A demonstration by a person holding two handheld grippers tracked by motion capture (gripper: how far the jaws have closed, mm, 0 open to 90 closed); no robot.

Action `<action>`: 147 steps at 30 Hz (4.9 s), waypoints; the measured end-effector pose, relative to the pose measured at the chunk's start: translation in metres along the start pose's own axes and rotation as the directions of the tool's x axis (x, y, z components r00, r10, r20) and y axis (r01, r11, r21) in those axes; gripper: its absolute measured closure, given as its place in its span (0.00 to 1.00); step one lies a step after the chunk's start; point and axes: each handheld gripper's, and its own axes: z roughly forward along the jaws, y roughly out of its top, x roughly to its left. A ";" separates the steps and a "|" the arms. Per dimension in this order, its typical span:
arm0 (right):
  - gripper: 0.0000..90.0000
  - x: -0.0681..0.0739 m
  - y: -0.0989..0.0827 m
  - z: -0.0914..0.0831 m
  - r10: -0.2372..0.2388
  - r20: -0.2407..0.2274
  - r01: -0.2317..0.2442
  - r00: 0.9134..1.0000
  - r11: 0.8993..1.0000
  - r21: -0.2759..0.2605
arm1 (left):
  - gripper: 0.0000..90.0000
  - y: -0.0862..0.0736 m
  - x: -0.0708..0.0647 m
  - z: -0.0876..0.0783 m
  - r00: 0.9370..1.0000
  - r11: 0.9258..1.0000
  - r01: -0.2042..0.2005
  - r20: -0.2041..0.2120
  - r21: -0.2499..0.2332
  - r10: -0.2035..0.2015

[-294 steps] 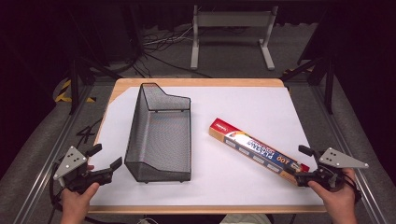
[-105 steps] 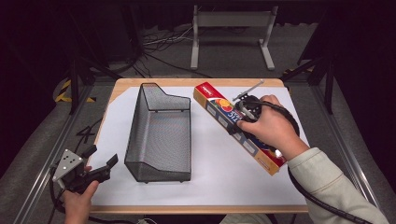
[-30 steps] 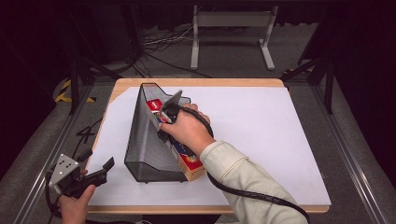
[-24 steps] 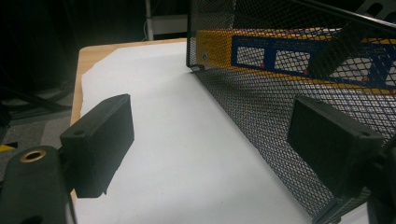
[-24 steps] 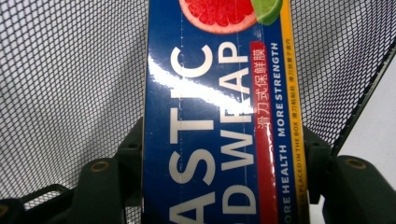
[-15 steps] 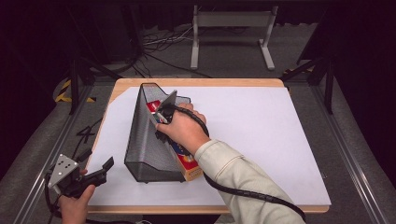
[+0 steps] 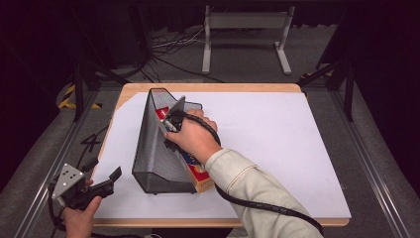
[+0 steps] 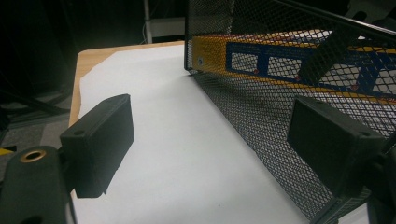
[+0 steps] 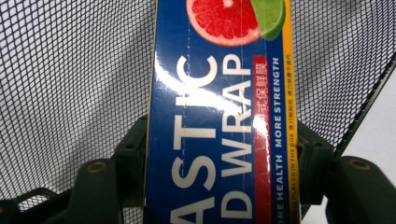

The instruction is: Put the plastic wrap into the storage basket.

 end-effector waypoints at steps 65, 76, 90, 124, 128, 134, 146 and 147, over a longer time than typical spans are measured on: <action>0.20 -0.107 -0.092 -0.108 -0.366 -0.083 0.238 0.927 0.744 -0.625 | 0.17 0.000 -0.002 0.007 1.000 1.000 0.007 0.006 0.018 -0.007; 0.20 -0.146 -0.117 -0.120 -0.351 -0.066 0.229 0.934 0.730 -0.644 | 0.17 0.000 -0.002 0.008 1.000 1.000 0.010 0.003 0.021 -0.010; 0.17 -0.199 -0.159 -0.126 -0.316 -0.060 0.195 0.947 0.712 -0.675 | 0.15 -0.002 -0.002 0.010 1.000 0.999 0.011 0.002 0.031 -0.011; 0.16 -0.277 -0.249 -0.045 -0.185 -0.061 0.091 0.981 0.714 -0.695 | 0.14 -0.006 -0.001 0.017 1.000 0.999 0.010 0.006 0.042 -0.010; 0.16 -0.281 -0.258 -0.035 -0.173 -0.069 0.079 0.983 0.722 -0.688 | 0.12 -0.006 -0.002 0.018 1.000 0.999 0.011 0.008 0.046 -0.012; 0.16 -0.282 -0.269 -0.024 -0.161 -0.074 0.065 0.984 0.720 -0.691 | 0.11 -0.007 -0.003 0.020 1.000 0.998 0.010 0.019 0.057 -0.011; 0.15 -0.279 -0.279 -0.002 -0.164 -0.076 0.075 0.984 0.751 -0.656 | 0.12 -0.008 -0.004 0.022 0.999 0.997 -0.003 0.038 0.074 0.000; 0.15 -0.278 -0.279 -0.001 -0.170 -0.075 0.081 0.983 0.754 -0.652 | 0.12 -0.008 -0.004 0.022 0.999 0.997 -0.003 0.040 0.074 0.000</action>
